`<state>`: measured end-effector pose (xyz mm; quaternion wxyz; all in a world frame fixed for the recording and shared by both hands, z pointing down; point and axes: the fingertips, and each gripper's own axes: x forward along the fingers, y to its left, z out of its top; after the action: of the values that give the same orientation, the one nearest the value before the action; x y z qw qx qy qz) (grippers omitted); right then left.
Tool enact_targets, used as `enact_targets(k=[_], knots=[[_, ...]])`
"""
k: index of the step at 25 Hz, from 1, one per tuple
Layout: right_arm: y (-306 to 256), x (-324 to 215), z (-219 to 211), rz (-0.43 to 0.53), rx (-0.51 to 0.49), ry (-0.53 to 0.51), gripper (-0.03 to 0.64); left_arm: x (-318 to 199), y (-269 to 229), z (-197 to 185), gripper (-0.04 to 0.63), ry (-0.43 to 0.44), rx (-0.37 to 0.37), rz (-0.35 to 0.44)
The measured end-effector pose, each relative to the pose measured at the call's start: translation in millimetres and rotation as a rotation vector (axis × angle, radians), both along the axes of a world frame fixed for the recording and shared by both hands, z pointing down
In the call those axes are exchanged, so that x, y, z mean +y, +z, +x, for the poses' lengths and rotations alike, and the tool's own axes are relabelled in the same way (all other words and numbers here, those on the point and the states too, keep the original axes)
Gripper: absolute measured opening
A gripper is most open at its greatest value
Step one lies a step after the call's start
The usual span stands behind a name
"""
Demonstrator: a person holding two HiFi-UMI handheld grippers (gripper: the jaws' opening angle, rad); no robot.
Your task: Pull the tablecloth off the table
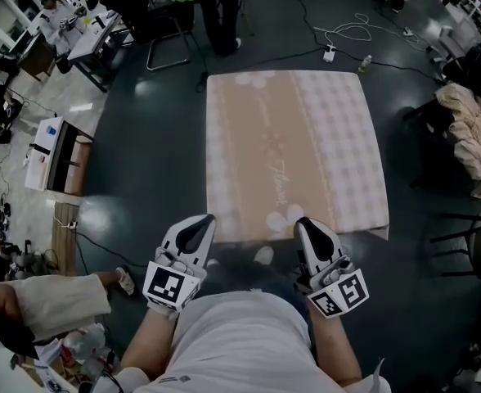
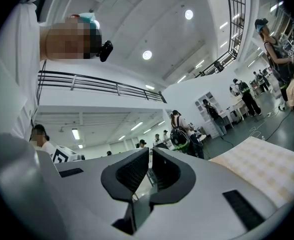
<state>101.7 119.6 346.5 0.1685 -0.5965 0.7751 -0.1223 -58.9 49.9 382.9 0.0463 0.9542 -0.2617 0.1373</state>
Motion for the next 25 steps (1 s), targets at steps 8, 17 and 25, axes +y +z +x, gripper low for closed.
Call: enact_targets(k=[8,17,25], knots=[[-2,-7,14,-0.014,0.016,0.017,0.037,-24,5,17,0.011,0.002,0.013,-0.016],[-2,-32,20,-0.035,0.047,0.071,0.037,-72,19,29,0.012,0.038,-0.004,-0.04],[-2,-67,22,-0.069,0.071,0.119,0.037,-141,44,38,0.012,0.082,-0.031,-0.078]])
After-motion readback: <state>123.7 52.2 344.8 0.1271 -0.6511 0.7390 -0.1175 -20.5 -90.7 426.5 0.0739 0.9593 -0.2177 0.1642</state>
